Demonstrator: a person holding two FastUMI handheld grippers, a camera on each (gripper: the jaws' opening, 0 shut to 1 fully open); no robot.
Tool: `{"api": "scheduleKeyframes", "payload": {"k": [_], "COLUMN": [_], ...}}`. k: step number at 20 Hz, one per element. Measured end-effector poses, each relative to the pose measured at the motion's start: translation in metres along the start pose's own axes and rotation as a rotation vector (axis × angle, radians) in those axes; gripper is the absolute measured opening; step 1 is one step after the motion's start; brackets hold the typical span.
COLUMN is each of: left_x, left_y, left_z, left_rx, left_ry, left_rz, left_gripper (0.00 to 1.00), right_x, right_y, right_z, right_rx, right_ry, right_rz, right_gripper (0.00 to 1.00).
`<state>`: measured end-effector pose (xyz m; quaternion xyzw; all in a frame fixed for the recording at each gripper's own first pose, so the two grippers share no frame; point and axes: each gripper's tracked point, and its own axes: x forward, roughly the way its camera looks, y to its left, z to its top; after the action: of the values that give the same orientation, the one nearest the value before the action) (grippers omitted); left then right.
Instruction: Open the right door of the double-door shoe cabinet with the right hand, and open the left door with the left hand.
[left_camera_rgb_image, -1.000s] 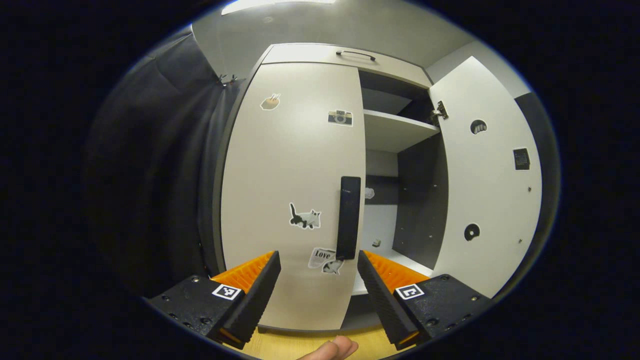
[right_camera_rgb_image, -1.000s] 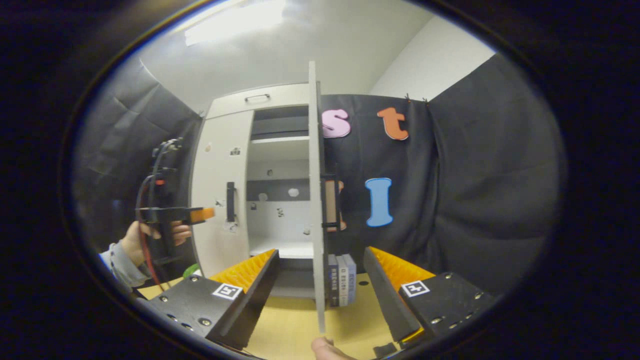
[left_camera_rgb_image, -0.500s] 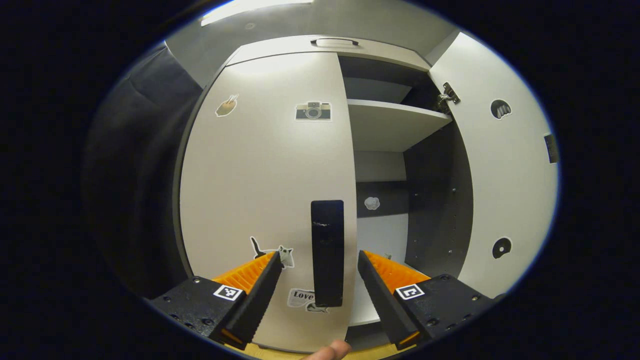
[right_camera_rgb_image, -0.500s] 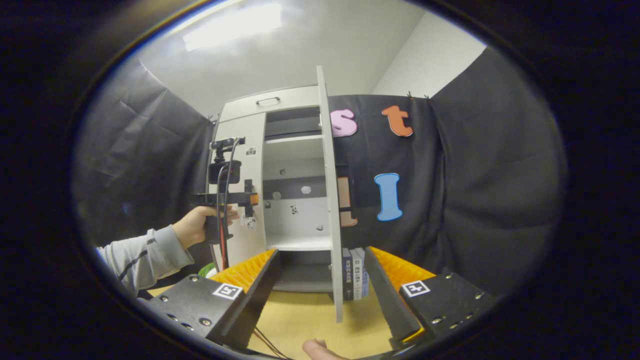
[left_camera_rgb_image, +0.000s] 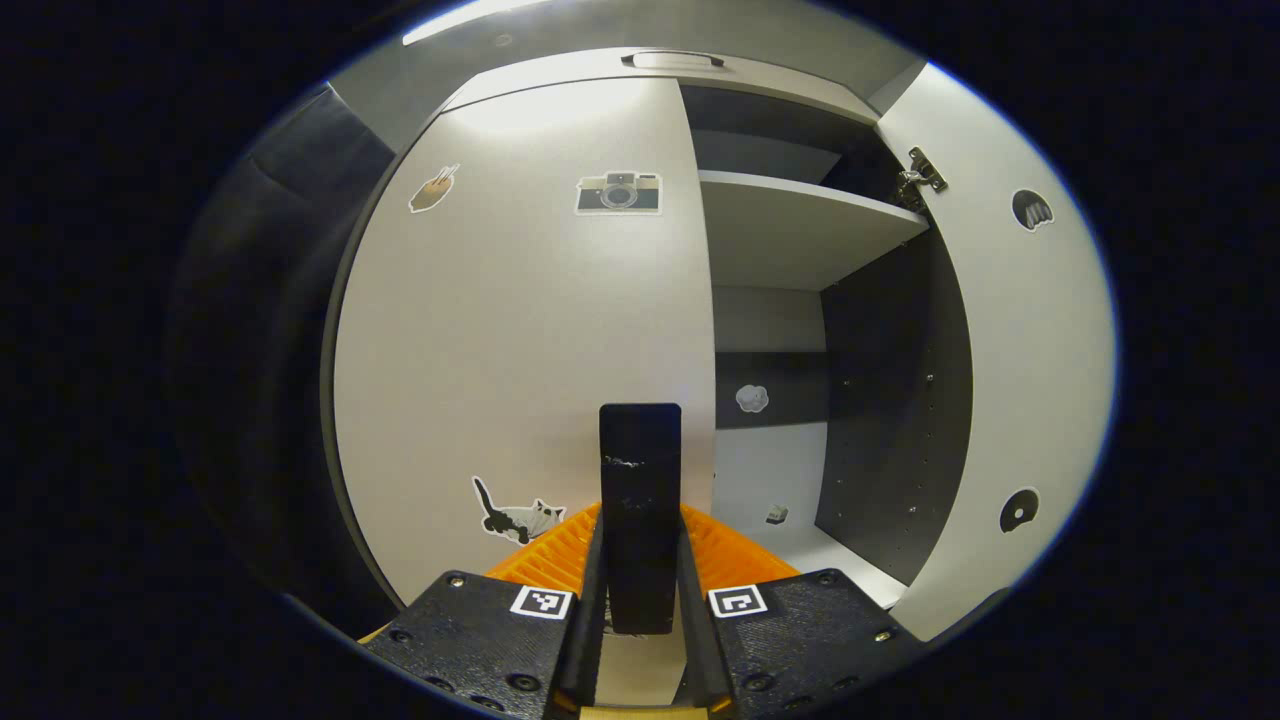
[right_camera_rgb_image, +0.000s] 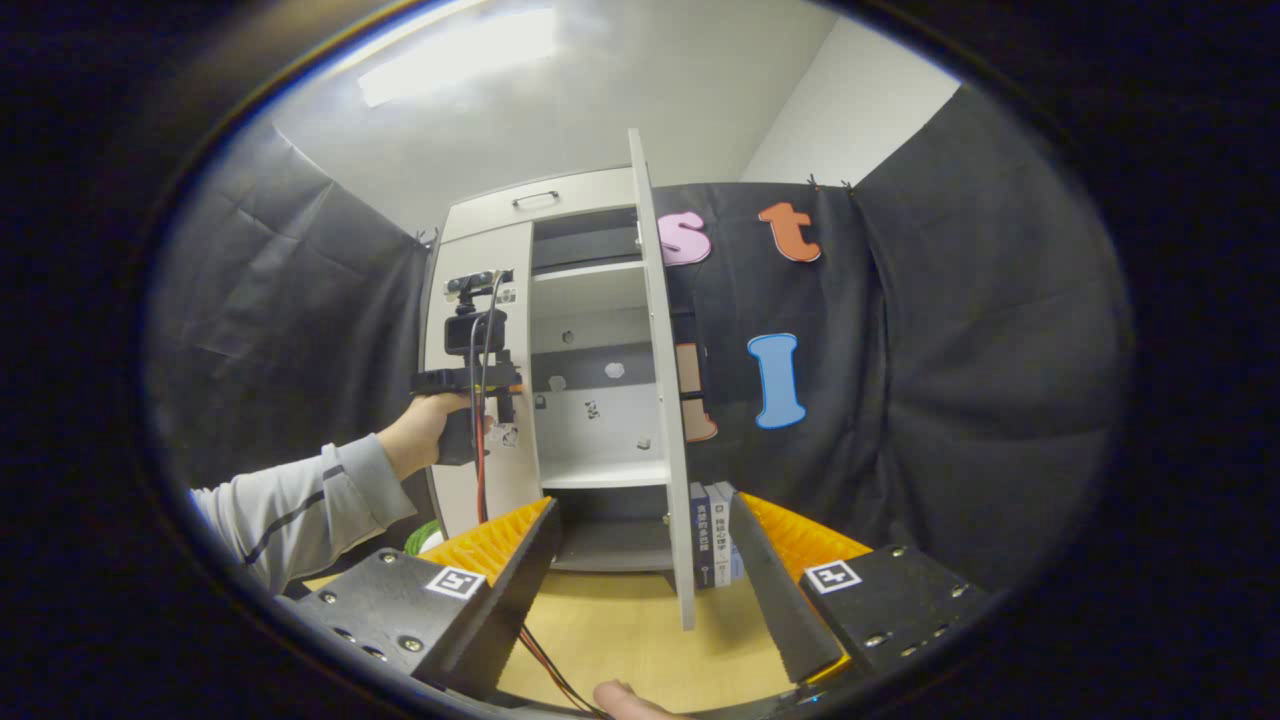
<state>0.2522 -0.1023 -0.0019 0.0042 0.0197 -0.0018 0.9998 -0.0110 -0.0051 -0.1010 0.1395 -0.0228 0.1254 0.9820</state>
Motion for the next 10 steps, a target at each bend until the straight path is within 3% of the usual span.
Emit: {"api": "scheduleKeyframes", "payload": {"k": [2, 5, 10], "left_x": [-0.001, -0.004, -0.009], "left_y": [0.000, -0.001, 0.000], "left_z": [-0.001, -0.002, -0.005], "left_rx": [0.021, -0.029, -0.017], "left_ry": [0.009, 0.028, 0.066], "left_rz": [-0.037, -0.089, -0.103], "left_gripper": [0.34, 0.29, 0.24], "right_x": [-0.007, -0.012, -0.015], "right_y": [0.000, 0.004, 0.004], "right_z": [0.003, 0.009, 0.011], "right_rx": [0.030, 0.047, 0.028], "right_ry": [-0.010, -0.028, -0.035], "right_rz": [-0.001, -0.012, -0.042], "right_gripper": [1.00, 1.00, 1.00]}}
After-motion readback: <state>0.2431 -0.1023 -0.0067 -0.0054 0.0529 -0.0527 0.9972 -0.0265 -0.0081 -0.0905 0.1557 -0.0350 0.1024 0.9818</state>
